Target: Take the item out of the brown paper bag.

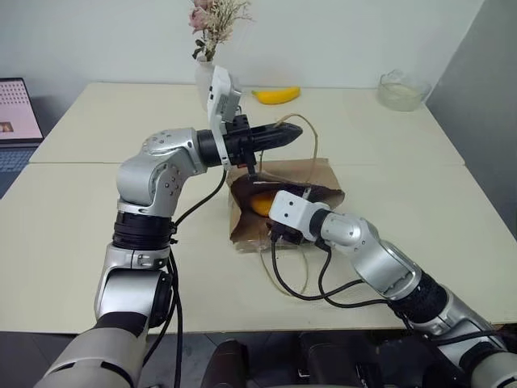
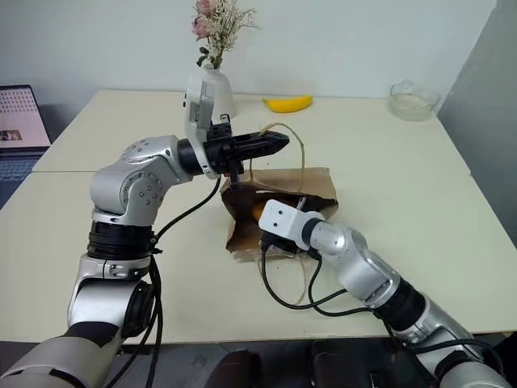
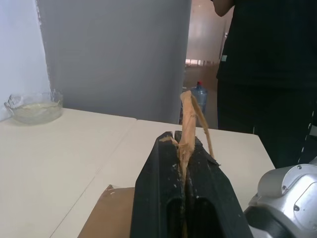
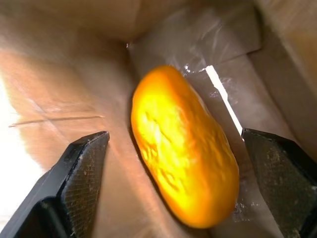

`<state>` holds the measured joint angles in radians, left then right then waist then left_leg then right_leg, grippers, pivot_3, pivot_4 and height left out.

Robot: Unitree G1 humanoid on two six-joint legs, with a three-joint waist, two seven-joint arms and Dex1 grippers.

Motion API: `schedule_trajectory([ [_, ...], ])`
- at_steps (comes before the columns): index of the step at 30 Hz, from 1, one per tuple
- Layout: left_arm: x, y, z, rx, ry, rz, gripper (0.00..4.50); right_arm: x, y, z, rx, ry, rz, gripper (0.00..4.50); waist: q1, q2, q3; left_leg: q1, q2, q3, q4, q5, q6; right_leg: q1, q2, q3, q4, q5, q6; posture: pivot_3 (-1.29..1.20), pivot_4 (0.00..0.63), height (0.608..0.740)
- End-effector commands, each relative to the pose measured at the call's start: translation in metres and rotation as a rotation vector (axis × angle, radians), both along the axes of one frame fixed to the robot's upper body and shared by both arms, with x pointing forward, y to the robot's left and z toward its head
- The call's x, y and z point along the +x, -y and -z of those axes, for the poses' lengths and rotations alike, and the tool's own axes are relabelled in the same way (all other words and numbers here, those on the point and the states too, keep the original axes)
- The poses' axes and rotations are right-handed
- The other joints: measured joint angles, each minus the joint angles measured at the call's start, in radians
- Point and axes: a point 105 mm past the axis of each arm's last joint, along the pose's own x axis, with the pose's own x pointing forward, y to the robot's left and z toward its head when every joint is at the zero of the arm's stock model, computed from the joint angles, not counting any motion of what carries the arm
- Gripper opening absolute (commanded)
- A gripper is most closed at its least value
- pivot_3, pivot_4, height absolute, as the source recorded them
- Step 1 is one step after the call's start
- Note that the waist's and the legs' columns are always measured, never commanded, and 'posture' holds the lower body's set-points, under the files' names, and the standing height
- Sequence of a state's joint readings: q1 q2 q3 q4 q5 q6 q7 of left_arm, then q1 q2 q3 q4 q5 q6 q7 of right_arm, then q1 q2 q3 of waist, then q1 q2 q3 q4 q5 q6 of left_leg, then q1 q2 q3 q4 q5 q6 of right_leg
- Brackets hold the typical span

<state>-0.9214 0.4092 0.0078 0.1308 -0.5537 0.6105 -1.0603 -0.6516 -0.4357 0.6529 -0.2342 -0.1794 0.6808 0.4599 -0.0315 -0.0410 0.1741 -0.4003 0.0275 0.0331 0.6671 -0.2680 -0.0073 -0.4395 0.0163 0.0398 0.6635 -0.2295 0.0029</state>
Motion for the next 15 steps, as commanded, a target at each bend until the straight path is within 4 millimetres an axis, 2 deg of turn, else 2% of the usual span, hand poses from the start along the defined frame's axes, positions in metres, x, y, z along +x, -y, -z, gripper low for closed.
schedule_trajectory([
  [1,-0.005,0.002,-0.017,-0.033,0.047,0.022,0.0,0.011,-0.002,0.001,-0.079,0.034,-0.005,4.48,0.0,0.0,0.0,0.0,0.0,0.0,0.0,0.0,0.0,0.0,0.0,0.0,0.0,0.0,0.0,0.0,0.15,0.74],
  [6,-0.004,0.002,-0.015,-0.026,0.054,0.01,0.0,0.026,0.0,0.009,-0.144,0.026,0.012,4.48,0.0,0.0,0.0,0.0,0.0,0.0,0.0,0.0,0.0,0.0,0.0,0.0,0.0,0.0,0.0,0.0,0.15,0.74],
  [8,-0.003,0.001,-0.014,-0.018,0.065,-0.006,0.0,0.027,-0.002,0.006,-0.131,0.036,-0.003,4.14,0.0,0.0,0.0,0.0,0.0,0.0,0.0,0.0,0.0,0.0,0.0,0.0,0.001,0.0,0.0,0.0,0.15,0.74],
  [11,-0.001,-0.001,-0.011,-0.006,0.075,-0.021,0.0,0.022,-0.003,0.0,-0.121,0.044,-0.041,3.38,0.0,0.0,0.0,0.0,0.0,0.0,0.0,0.0,0.0,0.0,0.0,0.0,0.0,0.0,0.0,0.0,0.15,0.74],
  [15,0.002,-0.003,-0.009,0.002,0.08,-0.037,0.0,0.02,0.004,-0.012,-0.099,0.054,-0.052,3.32,0.0,0.0,0.0,0.0,0.0,0.0,0.0,0.0,0.0,0.0,0.0,0.0,0.001,0.0,0.0,0.0,0.15,0.74],
])
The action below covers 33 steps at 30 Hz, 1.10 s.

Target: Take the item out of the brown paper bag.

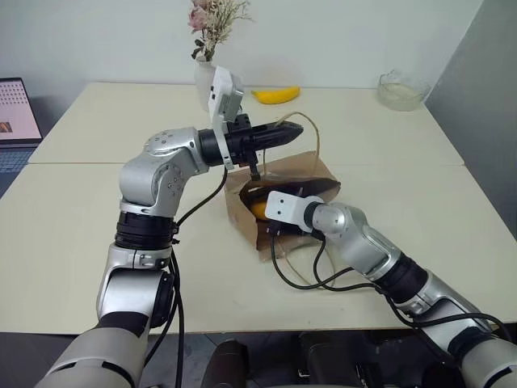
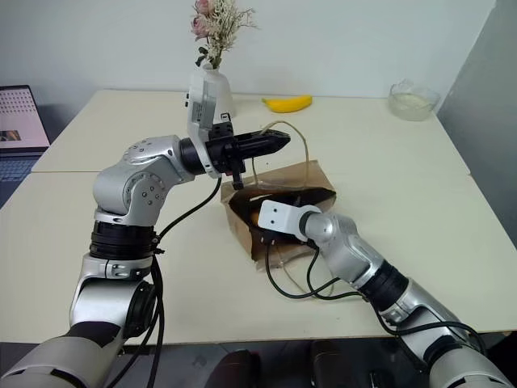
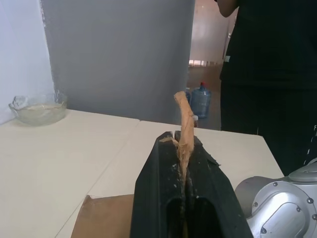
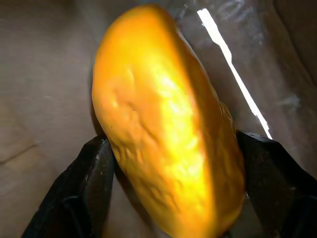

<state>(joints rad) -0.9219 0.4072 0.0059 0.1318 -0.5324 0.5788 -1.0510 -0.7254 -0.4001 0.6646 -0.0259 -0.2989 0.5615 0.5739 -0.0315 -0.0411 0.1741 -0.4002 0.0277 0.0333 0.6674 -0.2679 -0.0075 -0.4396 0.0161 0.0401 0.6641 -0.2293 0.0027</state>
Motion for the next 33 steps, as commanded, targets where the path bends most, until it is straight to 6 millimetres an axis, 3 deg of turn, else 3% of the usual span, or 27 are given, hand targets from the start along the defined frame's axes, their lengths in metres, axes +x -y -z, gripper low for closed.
schedule_trajectory([
  [1,0.001,-0.003,-0.007,0.0,0.049,-0.02,0.0,-0.003,0.004,-0.029,0.057,0.047,-0.025,3.32,0.0,0.0,0.0,0.0,0.0,0.0,0.0,0.0,0.0,0.0,0.0,0.0,0.0,0.0,0.0,0.0,0.15,0.74],
  [8,0.014,-0.006,-0.002,0.017,0.077,-0.096,0.0,-0.04,0.024,-0.064,0.217,-0.122,-0.139,3.32,0.003,0.0,0.0,0.0,0.0,-0.001,0.0,0.0,0.0,0.0,0.0,-0.001,0.0,0.0,0.0,0.0,0.15,0.74],
  [11,0.018,-0.005,0.0,0.02,0.078,-0.108,0.0,-0.067,0.029,-0.08,0.318,-0.228,-0.256,3.32,0.003,0.0,0.0,0.0,0.0,-0.001,0.0,0.0,0.0,0.001,0.0,-0.001,0.0,0.0,0.0,0.0,0.15,0.74],
  [14,0.021,-0.005,0.003,0.024,0.08,-0.119,0.0,-0.089,0.036,-0.109,0.494,-0.299,-0.353,3.3,0.002,0.0,0.0,0.0,0.0,-0.001,0.001,0.0,0.0,0.001,0.0,-0.001,0.0,0.0,0.0,0.0,0.15,0.74],
  [16,0.022,-0.005,0.006,0.033,0.081,-0.129,0.0,-0.088,0.05,-0.128,0.618,-0.303,-0.312,3.3,0.001,0.0,0.0,0.0,0.0,-0.001,0.001,0.0,0.0,0.001,0.0,-0.001,0.001,0.0,0.0,0.0,0.15,0.74],
  [18,0.024,-0.009,0.01,0.045,0.082,-0.144,0.0,-0.066,0.083,-0.151,0.762,-0.211,-0.146,3.3,0.002,0.0,0.0,0.0,0.0,-0.001,0.001,0.0,0.0,0.001,0.0,-0.001,0.002,0.0,0.0,0.0,0.15,0.74],
  [20,0.024,-0.012,0.014,0.053,0.081,-0.154,0.0,-0.046,0.122,-0.155,0.788,-0.108,0.05,3.3,0.003,0.0,0.0,0.0,0.0,-0.001,0.003,0.0,0.0,0.001,0.0,-0.001,0.002,0.0,0.0,0.0,0.15,0.74],
  [22,0.025,-0.013,0.014,0.051,0.079,-0.157,0.0,-0.032,0.148,-0.141,0.687,-0.048,0.189,3.3,0.005,0.0,0.0,0.0,-0.001,-0.001,0.003,0.0,0.0,0.002,-0.001,-0.001,0.001,0.001,0.0,0.0,0.15,0.74],
  [26,0.026,-0.014,0.015,0.052,0.081,-0.161,0.0,-0.01,0.179,-0.102,0.456,-0.011,0.373,3.3,0.004,0.0,0.0,0.0,-0.001,0.0,0.003,0.0,0.0,0.002,-0.001,0.0,0.0,0.0,0.001,0.0,0.15,0.74],
  [29,0.027,-0.014,0.014,0.055,0.087,-0.163,0.0,0.002,0.198,-0.056,0.228,-0.046,0.456,3.3,-0.002,0.0,0.0,0.0,-0.001,0.001,0.002,0.0,0.0,0.001,0.0,0.001,0.001,0.0,0.001,0.0,0.15,0.74],
  [33,0.026,-0.014,0.014,0.058,0.092,-0.161,0.0,0.005,0.207,-0.024,0.078,-0.082,0.458,3.3,-0.001,0.0,0.0,0.0,0.0,0.001,0.002,0.0,0.0,0.001,0.0,0.001,0.001,0.0,0.001,0.0,0.15,0.74],
])
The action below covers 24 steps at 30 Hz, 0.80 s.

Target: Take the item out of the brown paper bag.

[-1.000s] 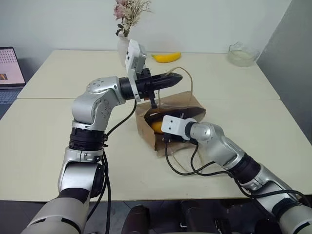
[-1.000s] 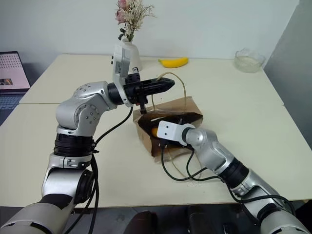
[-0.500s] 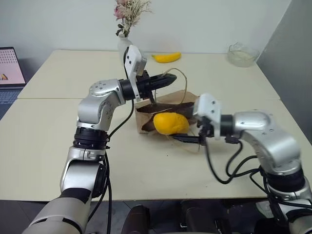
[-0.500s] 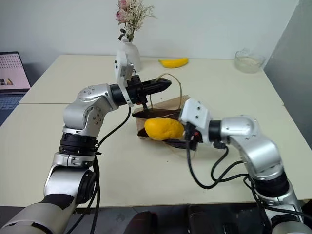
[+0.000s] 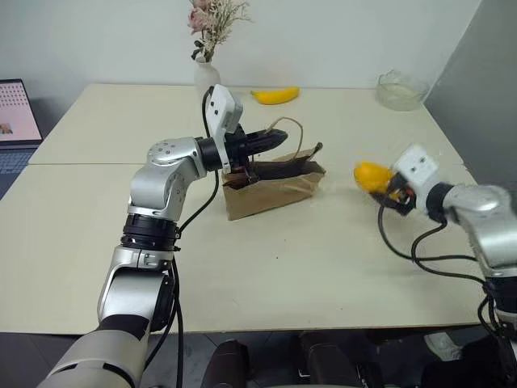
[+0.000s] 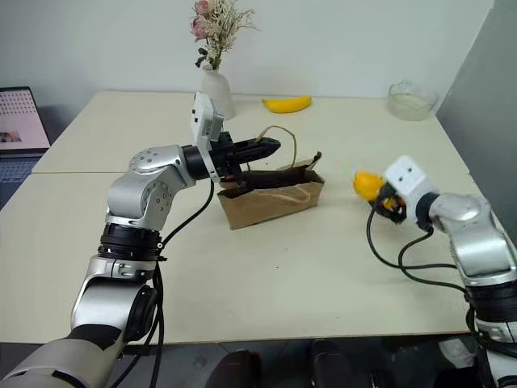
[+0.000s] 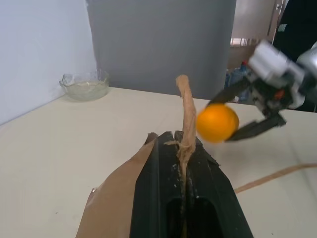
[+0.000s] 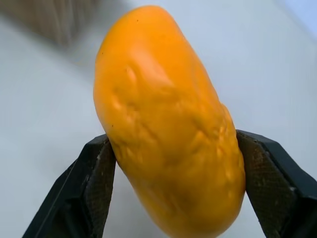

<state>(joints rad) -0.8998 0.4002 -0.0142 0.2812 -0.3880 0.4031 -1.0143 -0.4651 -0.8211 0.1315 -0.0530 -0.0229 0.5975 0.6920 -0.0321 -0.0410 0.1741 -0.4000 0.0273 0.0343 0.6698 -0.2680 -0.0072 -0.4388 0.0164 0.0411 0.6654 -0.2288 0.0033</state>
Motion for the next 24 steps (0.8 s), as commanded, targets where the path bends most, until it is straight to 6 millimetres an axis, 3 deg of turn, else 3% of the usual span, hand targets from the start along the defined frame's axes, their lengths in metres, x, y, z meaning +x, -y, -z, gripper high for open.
schedule_trajectory([
  [1,-0.004,0.001,-0.014,0.0,0.066,0.009,0.0,0.001,0.002,0.004,-0.099,0.019,-0.045,3.3,0.0,0.0,0.0,0.0,0.0,0.0,0.0,0.0,0.0,0.0,0.0,0.0,0.0,0.0,0.0,0.0,0.15,0.74],
  [2,-0.004,0.001,-0.014,0.0,0.066,0.009,0.0,0.001,0.002,0.007,-0.106,0.012,-0.052,3.3,0.0,0.0,0.0,0.0,0.0,0.0,0.0,0.0,0.0,0.0,0.0,0.0,0.0,0.0,0.0,0.0,0.15,0.74],
  [4,-0.005,-0.001,-0.013,0.003,0.067,0.006,0.0,-0.002,0.004,0.008,-0.115,0.007,-0.064,4.03,0.0,0.0,0.0,0.0,0.0,0.001,0.0,0.0,0.0,0.0,0.0,0.001,0.0,0.0,0.0,0.0,0.15,0.74],
  [6,-0.004,-0.004,-0.013,0.006,0.068,0.0,0.0,-0.007,0.006,0.004,-0.103,-0.005,-0.073,4.49,0.002,0.0,0.0,0.0,0.0,0.0,0.001,0.0,0.0,0.0,0.0,0.0,0.0,0.0,0.0,0.0,0.15,0.74],
  [12,-0.001,-0.009,-0.013,0.025,0.077,-0.028,0.0,-0.035,0.007,-0.04,0.013,0.069,-0.088,4.49,0.005,0.0,0.0,-0.001,-0.001,0.0,0.001,0.0,0.0,0.001,0.0,0.0,0.0,0.0,0.0,0.0,0.15,0.74],
  [17,0.007,-0.021,-0.012,0.065,0.08,-0.075,0.0,-0.08,-0.072,-0.071,0.439,0.11,-0.334,4.49,-0.002,0.0,0.0,0.002,0.002,-0.002,0.001,0.0,0.0,0.002,0.001,-0.001,0.001,0.0,0.0,0.0,0.15,0.74],
  [20,0.011,-0.029,-0.014,0.079,0.089,-0.103,0.0,-0.083,-0.09,-0.077,0.523,0.129,-0.356,4.49,-0.001,0.0,0.0,0.003,0.002,-0.002,0.001,0.001,-0.001,0.002,0.001,-0.002,0.004,0.0,0.0,0.0,0.15,0.74],
  [24,0.01,-0.037,-0.011,0.125,0.073,-0.099,0.87,-0.08,-0.103,-0.084,0.572,0.15,-0.365,4.5,0.001,0.0,0.0,0.001,0.0,-0.001,0.006,0.001,-0.001,0.001,0.001,-0.001,0.007,0.0,0.0,0.0,0.15,0.74],
])
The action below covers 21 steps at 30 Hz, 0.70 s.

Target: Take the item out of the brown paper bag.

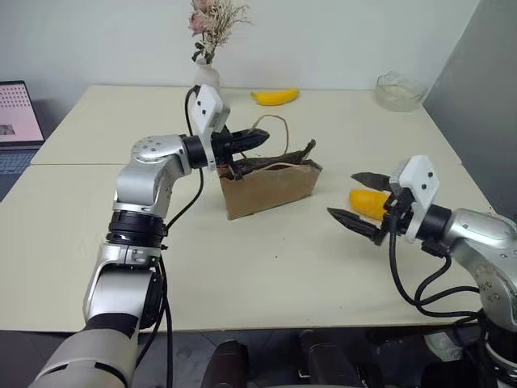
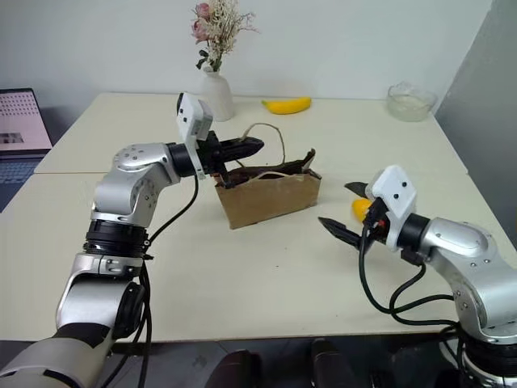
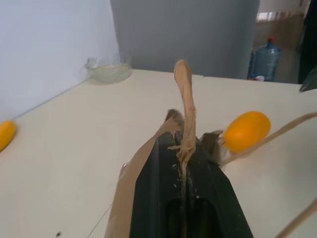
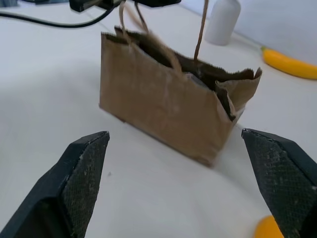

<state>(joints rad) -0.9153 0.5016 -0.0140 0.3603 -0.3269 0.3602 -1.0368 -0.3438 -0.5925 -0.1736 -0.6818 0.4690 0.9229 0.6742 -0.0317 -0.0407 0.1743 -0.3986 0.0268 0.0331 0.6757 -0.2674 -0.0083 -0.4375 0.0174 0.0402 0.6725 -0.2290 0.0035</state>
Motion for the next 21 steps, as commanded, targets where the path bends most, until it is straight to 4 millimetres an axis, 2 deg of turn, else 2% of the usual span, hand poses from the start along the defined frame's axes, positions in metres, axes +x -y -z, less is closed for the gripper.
schedule_trajectory([
  [1,-0.003,-0.004,-0.014,0.03,0.061,0.007,1.18,-0.001,-0.006,-0.014,0.02,0.052,-0.001,4.5,0.001,0.0,0.0,0.0,0.0,0.0,0.0,0.0,0.0,0.0,0.0,0.0,0.0,0.0,0.0,0.0,0.15,0.74],
  [6,-0.001,-0.026,-0.022,0.015,0.078,-0.076,2.76,0.005,-0.007,-0.016,0.043,0.059,-0.005,4.5,0.002,0.0,0.0,-0.001,0.0,-0.001,0.001,0.0,0.0,0.0,0.0,0.0,0.0,0.0,0.0,0.0,0.15,0.74],
  [14,-0.014,-0.054,-0.025,-0.003,0.122,-0.228,2.76,0.011,-0.009,-0.011,0.04,0.064,-0.022,4.5,0.0,0.0,0.0,-0.001,0.002,0.0,0.0,0.0,0.0,-0.001,-0.001,0.0,0.001,0.0,0.0,0.0,0.15,0.74],
  [21,-0.03,-0.081,-0.006,0.005,0.092,-0.403,2.76,0.011,-0.016,-0.006,0.067,0.062,-0.046,4.5,0.0,0.0,0.0,-0.001,0.002,0.0,0.0,0.0,0.0,-0.001,-0.001,0.001,0.001,0.0,0.0,0.0,0.15,0.74],
])
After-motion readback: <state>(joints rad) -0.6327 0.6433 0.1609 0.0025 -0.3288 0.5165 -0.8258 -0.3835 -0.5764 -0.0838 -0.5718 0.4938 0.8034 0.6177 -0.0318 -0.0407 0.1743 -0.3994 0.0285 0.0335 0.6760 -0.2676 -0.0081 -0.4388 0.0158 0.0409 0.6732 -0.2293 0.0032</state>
